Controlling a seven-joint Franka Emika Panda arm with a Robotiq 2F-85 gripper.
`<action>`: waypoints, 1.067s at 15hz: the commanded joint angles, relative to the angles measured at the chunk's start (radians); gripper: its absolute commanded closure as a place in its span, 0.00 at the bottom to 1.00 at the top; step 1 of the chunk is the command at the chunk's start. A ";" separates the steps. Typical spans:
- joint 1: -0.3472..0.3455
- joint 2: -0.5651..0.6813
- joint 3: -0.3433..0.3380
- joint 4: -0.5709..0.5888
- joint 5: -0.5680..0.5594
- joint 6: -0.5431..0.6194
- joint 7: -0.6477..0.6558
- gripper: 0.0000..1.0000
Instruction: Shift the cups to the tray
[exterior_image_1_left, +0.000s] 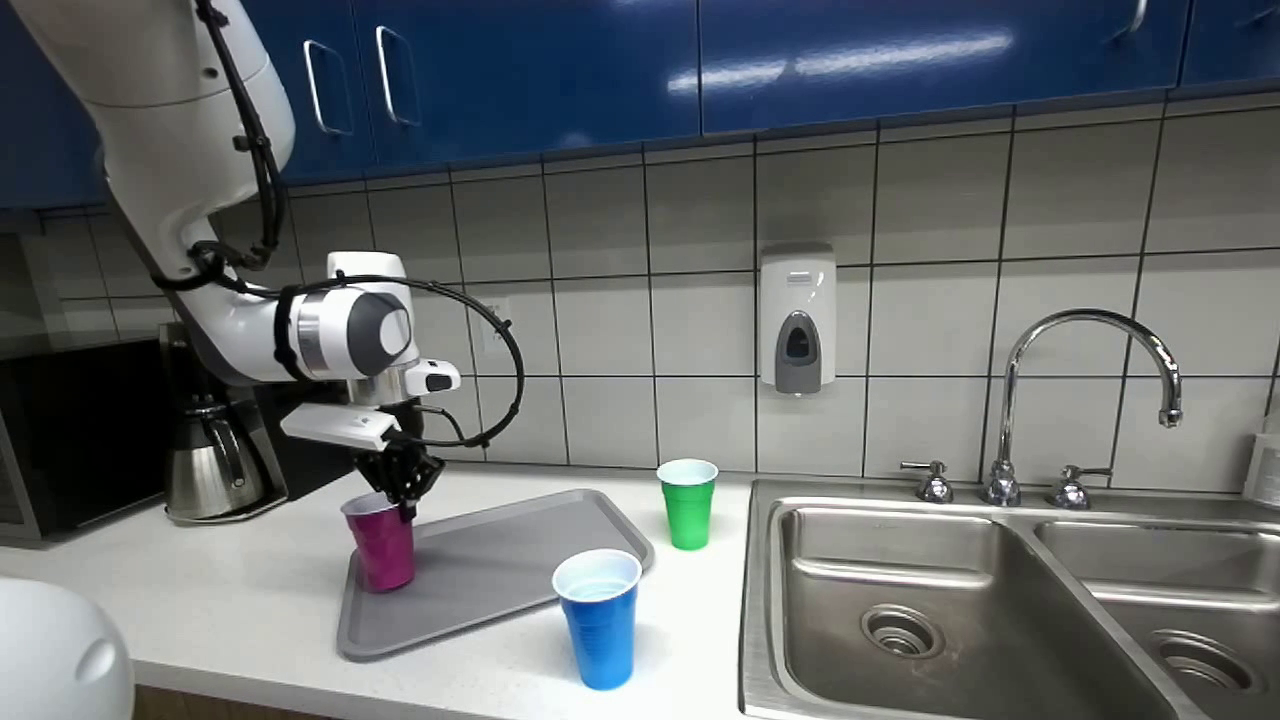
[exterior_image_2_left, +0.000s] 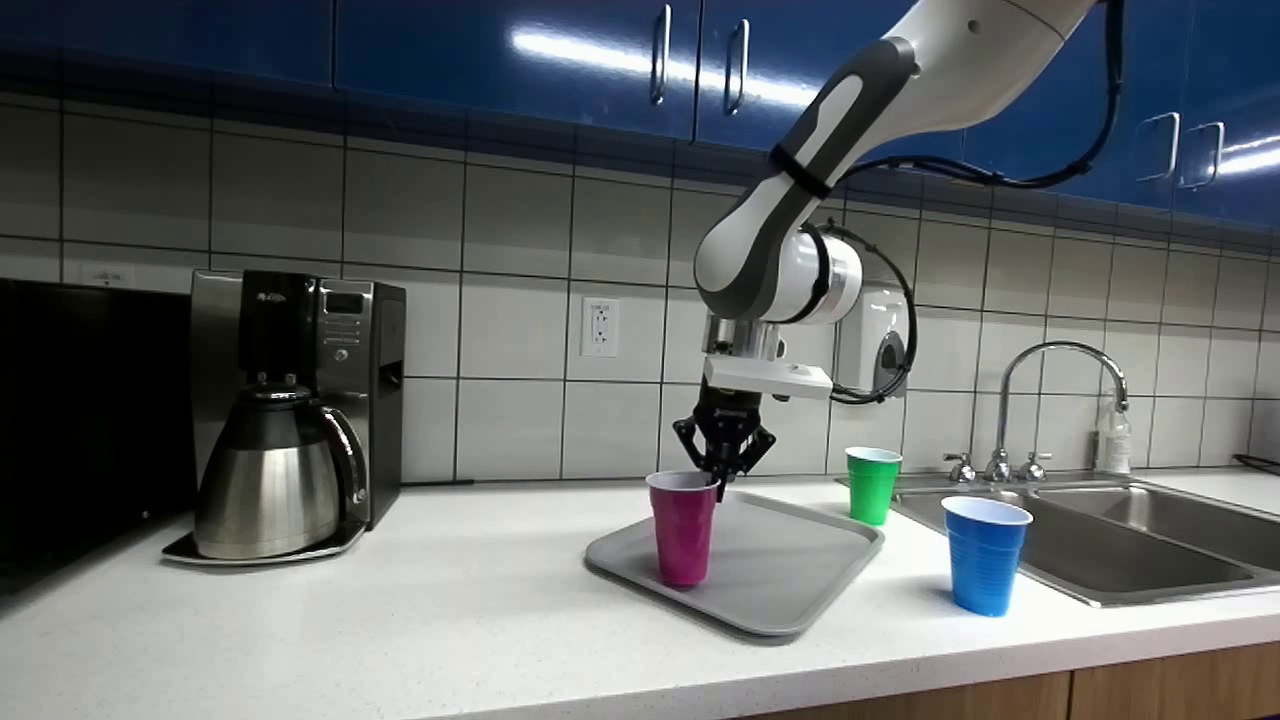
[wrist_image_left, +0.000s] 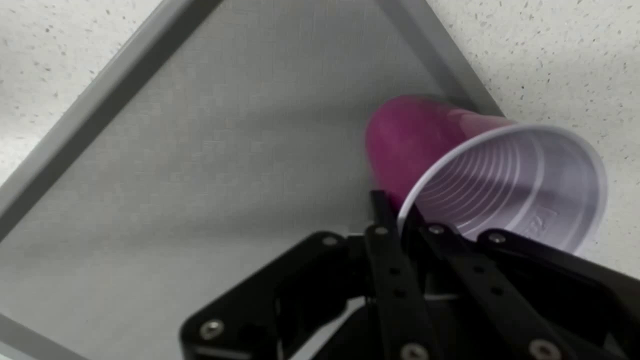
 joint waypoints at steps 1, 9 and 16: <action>-0.019 -0.037 0.024 -0.034 0.073 0.024 -0.047 0.63; -0.020 -0.105 0.041 -0.058 0.150 0.028 -0.099 0.02; -0.024 -0.219 0.030 -0.086 0.161 0.008 -0.124 0.00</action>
